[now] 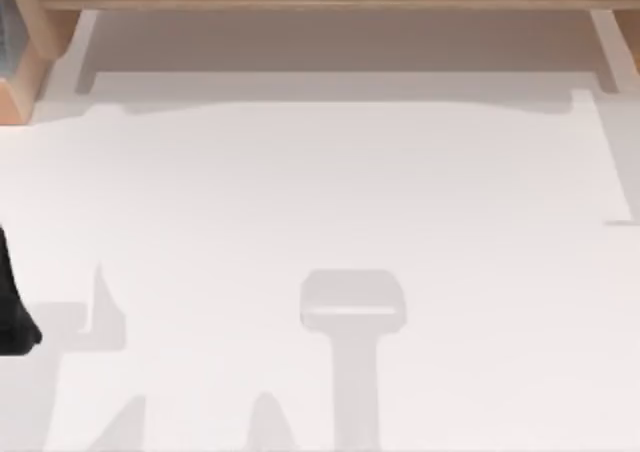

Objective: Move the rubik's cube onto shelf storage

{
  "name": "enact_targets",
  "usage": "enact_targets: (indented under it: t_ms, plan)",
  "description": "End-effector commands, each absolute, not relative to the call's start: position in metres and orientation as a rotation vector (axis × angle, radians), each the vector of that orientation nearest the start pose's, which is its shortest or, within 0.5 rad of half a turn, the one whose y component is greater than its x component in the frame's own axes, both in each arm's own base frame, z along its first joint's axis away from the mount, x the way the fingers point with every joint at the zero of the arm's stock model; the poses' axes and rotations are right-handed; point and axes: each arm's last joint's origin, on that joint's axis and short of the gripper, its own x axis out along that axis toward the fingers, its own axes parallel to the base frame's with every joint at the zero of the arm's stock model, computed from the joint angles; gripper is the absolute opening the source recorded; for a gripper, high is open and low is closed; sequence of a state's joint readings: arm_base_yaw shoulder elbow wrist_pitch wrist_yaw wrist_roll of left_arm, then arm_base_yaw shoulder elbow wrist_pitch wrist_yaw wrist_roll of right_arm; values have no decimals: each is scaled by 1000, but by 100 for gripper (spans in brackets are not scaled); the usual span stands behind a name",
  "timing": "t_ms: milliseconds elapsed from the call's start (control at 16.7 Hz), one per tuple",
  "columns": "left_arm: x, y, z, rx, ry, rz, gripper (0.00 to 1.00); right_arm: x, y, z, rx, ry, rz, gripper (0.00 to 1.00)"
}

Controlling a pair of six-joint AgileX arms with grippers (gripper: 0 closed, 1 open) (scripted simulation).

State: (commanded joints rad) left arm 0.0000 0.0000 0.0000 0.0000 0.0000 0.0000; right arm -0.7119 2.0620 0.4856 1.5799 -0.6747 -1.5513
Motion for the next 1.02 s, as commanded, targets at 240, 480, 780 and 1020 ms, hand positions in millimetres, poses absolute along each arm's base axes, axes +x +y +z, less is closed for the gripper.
enact_targets:
  t_ms: [240,480,780,1020]
  plan:
    - [106,-1,160,0,0,0,100,241,-180,86,-1564,16,-6,100]
    - [106,-1,160,0,0,0,100,241,-180,86,-1564,16,-6,100]
    - [106,-1,160,0,0,0,100,240,-180,87,-1566,14,-7,100]
    - [106,-1,160,0,0,0,100,223,-179,87,-1565,14,-6,100]
